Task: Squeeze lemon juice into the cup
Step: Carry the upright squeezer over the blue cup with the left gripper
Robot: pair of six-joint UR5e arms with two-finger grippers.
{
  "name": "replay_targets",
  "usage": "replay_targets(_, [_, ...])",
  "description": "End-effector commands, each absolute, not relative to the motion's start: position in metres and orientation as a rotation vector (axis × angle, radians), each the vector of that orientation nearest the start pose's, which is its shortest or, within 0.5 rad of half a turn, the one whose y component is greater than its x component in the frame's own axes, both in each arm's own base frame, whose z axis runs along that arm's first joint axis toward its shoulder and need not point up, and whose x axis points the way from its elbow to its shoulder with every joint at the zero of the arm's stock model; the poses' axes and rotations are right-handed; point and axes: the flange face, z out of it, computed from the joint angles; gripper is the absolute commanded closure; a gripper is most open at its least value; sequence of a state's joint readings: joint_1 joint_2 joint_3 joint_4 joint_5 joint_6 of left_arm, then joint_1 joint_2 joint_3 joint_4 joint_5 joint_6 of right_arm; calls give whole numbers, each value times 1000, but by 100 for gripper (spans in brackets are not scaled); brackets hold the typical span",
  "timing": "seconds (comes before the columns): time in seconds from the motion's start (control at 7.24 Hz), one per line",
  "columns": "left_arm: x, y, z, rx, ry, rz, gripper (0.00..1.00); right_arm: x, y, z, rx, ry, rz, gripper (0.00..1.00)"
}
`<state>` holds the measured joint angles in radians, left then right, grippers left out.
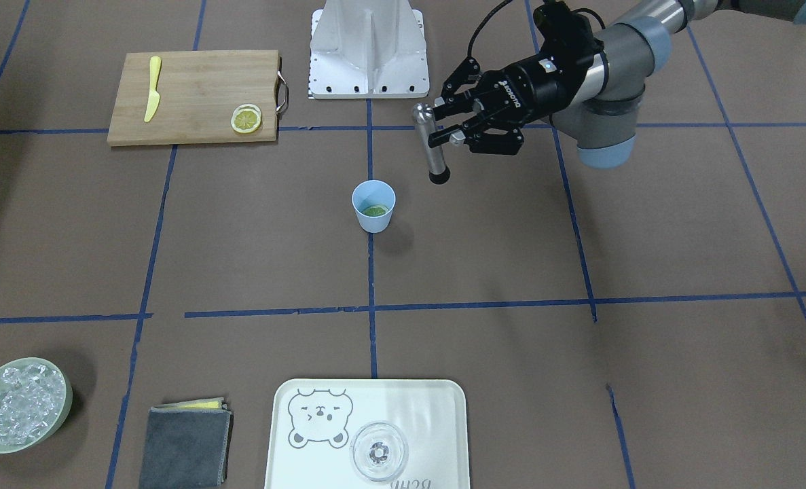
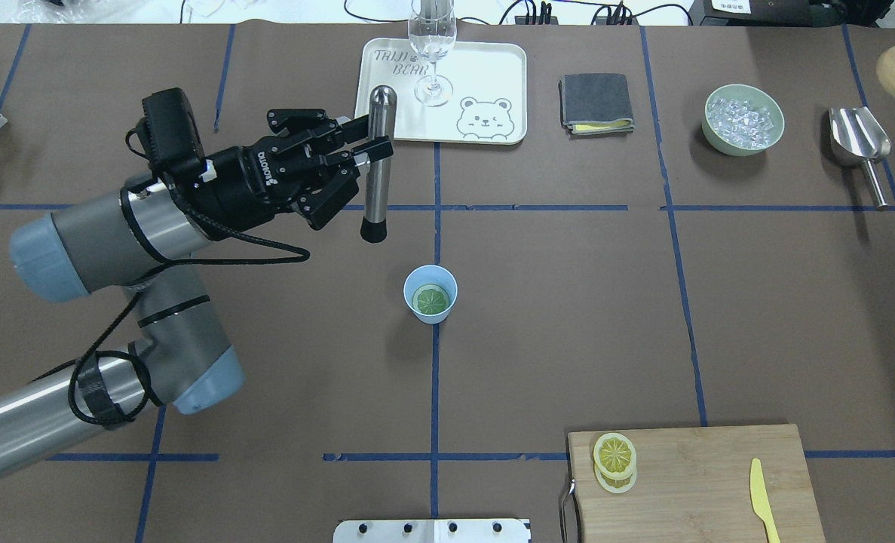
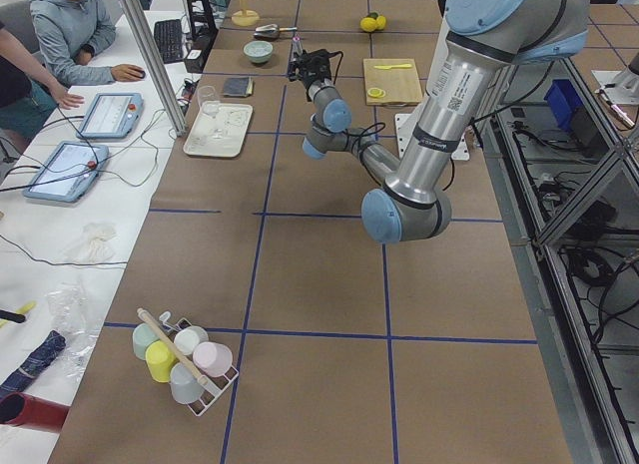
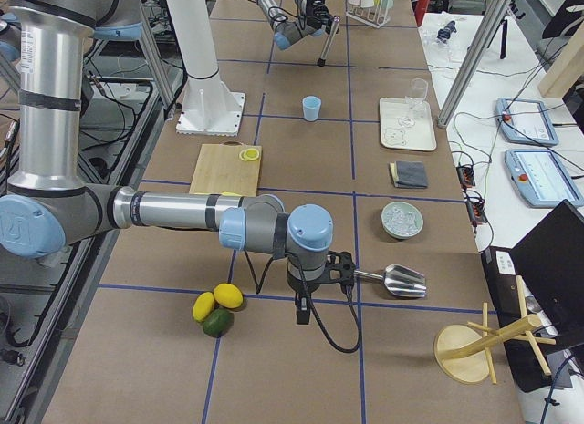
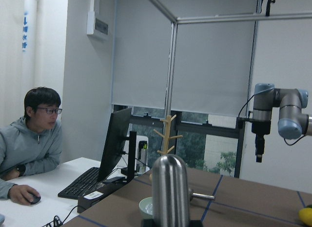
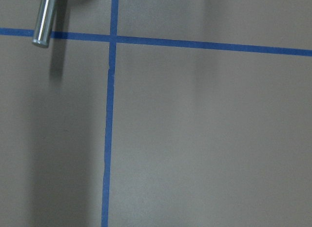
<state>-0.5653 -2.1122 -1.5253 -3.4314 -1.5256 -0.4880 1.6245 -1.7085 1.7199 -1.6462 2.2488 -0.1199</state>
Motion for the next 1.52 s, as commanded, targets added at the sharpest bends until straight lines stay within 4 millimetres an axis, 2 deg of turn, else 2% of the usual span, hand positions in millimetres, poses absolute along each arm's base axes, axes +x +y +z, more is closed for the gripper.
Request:
replay_targets(0.0, [455, -393, 196, 1802, 1527, 129, 100, 94, -424, 664, -2, -679, -42, 0])
replay_targets(0.14, [474, -397, 202, 1792, 1489, 148, 100, 96, -420, 666, -6, -678, -37, 0])
replay_targets(0.41, [497, -390, 219, 1796, 1397, 164, 100, 101, -417, 668, -6, -677, -25, 0])
replay_targets(0.83, [529, -372, 222, 1748, 1379, 142, 100, 107, -414, 670, -5, -676, -9, 0])
replay_targets(1.38, [549, -373, 245, 1726, 1316, 196, 100, 110, -411, 671, -6, -674, -2, 0])
